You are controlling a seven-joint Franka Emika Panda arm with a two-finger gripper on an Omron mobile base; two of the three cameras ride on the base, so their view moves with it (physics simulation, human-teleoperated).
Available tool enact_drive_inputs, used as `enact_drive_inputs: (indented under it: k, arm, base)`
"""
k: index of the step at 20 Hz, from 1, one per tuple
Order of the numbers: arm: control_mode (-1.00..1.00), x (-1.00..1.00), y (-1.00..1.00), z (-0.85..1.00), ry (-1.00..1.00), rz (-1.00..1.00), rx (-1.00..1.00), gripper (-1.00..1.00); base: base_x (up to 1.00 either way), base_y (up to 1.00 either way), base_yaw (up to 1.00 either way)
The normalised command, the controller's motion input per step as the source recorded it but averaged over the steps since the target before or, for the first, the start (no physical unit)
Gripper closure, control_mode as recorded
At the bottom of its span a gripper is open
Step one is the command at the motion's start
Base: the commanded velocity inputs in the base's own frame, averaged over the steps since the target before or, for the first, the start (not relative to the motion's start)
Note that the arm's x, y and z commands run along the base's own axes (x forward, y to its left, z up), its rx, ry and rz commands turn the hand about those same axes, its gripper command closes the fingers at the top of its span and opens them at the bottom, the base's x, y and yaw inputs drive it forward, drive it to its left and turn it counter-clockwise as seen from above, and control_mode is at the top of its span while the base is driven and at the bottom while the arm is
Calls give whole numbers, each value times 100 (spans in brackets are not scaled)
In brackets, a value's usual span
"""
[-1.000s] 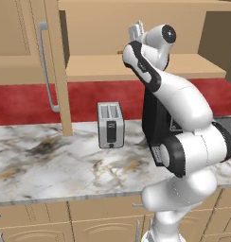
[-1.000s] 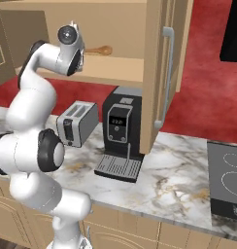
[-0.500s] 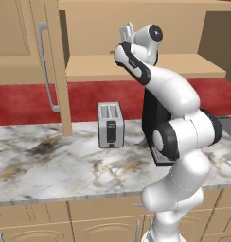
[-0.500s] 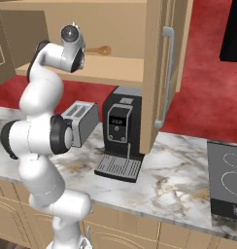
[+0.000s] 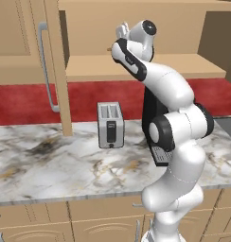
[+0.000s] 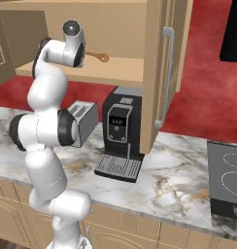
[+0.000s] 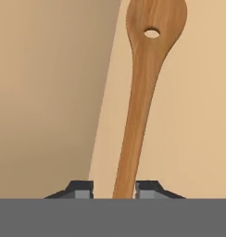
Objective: Organize the utensils by type. Pick up the wooden spoons from the counter and place them in the open cabinet. Then pick up the metallic utensils from the counter and place them in the open drawer.
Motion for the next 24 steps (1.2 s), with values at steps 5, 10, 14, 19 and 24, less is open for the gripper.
enact_drive_inputs:
  k: [5, 10, 14, 19, 24]
  arm:
    - [-100, 19, 0, -29, 1, 0, 0, -100]
    - [-100, 1, 0, -30, 4, 0, 0, -100]
    - [-100, 0, 0, -28, 8, 0, 0, -100]
    - [-100, 0, 0, -26, 1, 8, -4, -100]
    - [-100, 12, -4, -11, 0, 18, -8, -100]
  base:
    - [0, 0, 0]
    - [0, 0, 0]
    - [0, 0, 0]
    - [0, 0, 0]
    - [0, 0, 0]
